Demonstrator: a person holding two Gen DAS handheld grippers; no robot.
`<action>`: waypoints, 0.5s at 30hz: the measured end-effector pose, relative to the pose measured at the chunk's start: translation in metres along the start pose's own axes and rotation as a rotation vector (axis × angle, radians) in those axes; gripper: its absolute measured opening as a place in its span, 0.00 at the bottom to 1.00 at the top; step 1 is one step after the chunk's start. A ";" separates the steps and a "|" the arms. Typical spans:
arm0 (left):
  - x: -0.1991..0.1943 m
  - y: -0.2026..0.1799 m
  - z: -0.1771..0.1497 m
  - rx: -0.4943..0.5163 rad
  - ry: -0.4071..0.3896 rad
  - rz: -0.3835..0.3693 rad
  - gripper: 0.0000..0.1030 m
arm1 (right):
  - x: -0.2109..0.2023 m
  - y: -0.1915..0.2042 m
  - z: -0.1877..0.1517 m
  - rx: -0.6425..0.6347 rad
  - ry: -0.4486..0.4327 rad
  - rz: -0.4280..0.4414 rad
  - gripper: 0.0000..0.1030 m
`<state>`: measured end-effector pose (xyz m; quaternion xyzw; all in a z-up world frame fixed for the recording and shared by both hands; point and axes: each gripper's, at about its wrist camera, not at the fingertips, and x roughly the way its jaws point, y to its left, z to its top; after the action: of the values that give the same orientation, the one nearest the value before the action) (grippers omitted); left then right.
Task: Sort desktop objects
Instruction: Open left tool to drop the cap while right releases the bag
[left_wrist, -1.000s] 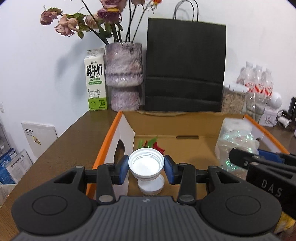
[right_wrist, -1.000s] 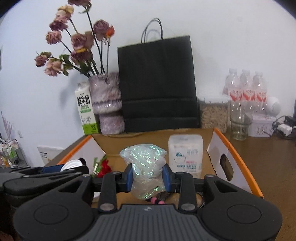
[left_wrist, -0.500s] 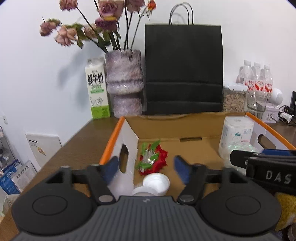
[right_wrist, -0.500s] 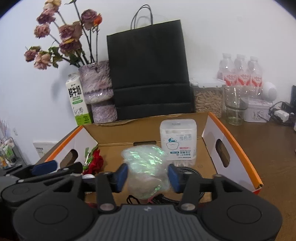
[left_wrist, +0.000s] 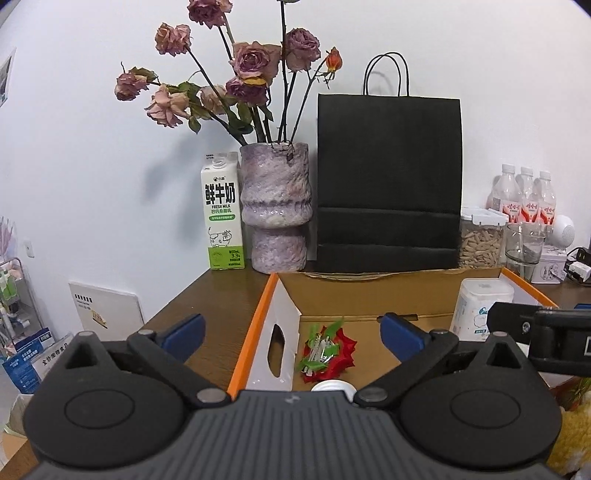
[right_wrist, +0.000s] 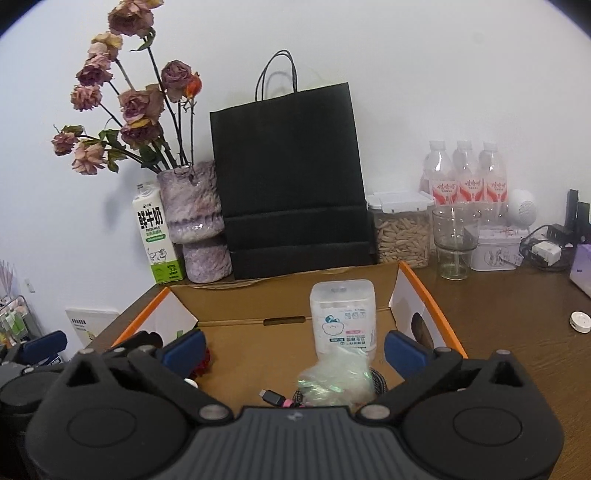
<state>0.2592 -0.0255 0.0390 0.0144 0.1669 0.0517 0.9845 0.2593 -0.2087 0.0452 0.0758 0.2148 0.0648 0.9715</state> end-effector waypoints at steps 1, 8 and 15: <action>0.000 0.000 0.000 0.000 -0.001 0.001 1.00 | 0.000 0.000 0.000 -0.001 0.000 0.001 1.00; -0.008 0.002 0.002 0.001 -0.015 0.005 1.00 | -0.005 0.003 0.002 -0.007 -0.009 0.007 1.00; -0.030 0.011 0.006 -0.004 -0.043 -0.011 1.00 | -0.032 0.007 0.004 -0.046 -0.058 0.028 1.00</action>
<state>0.2320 -0.0181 0.0547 0.0126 0.1456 0.0461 0.9882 0.2313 -0.2075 0.0632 0.0583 0.1841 0.0809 0.9778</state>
